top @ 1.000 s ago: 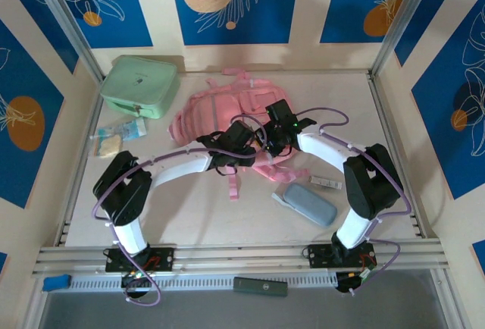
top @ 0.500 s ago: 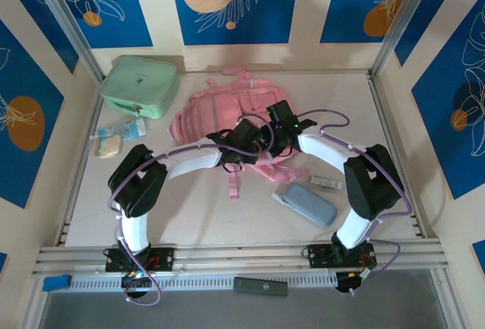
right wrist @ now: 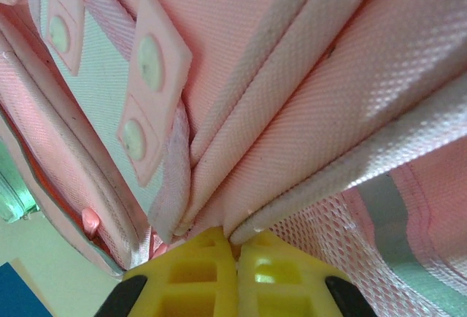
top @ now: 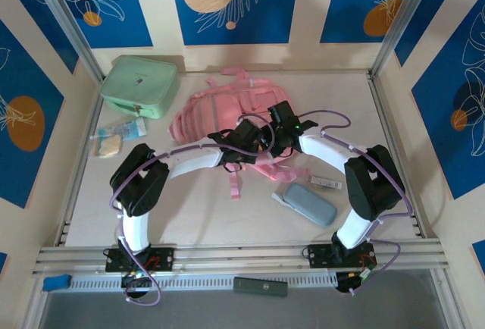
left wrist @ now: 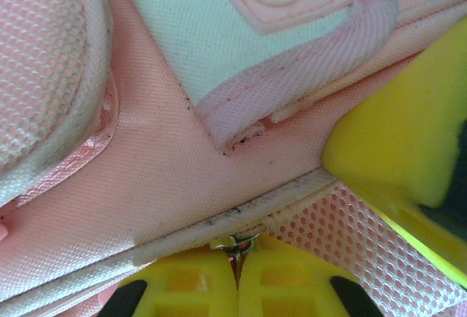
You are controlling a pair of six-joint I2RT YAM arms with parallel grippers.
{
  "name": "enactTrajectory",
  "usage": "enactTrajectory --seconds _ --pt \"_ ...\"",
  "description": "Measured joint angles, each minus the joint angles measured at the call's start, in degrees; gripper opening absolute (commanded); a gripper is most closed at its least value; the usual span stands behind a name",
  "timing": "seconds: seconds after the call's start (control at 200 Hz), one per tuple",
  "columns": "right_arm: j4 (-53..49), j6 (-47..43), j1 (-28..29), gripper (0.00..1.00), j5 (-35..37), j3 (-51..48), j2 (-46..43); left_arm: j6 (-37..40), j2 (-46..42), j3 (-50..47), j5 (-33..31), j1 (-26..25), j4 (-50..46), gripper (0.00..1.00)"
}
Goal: Pack books, pencil case, and school supplies into a backpack
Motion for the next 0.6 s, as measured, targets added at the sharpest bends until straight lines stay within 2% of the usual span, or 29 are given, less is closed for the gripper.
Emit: enactTrajectory --seconds 0.08,0.225,0.345,0.6 --pt "0.28 -0.24 -0.2 0.0 -0.24 -0.48 -0.35 0.09 -0.33 0.0 0.37 0.15 -0.35 0.0" --pt "0.63 -1.51 -1.27 0.0 -1.38 -0.66 -1.55 0.26 -3.54 -1.53 2.23 1.16 -0.48 0.0" --pt "1.44 -2.73 -3.17 0.0 -5.79 -1.64 -2.56 0.28 -7.17 -3.76 3.61 2.23 -1.18 0.0" --pt "-4.83 -12.39 -8.44 0.0 -10.62 1.42 -0.5 1.95 -15.21 -13.88 4.02 4.61 -2.71 0.0"
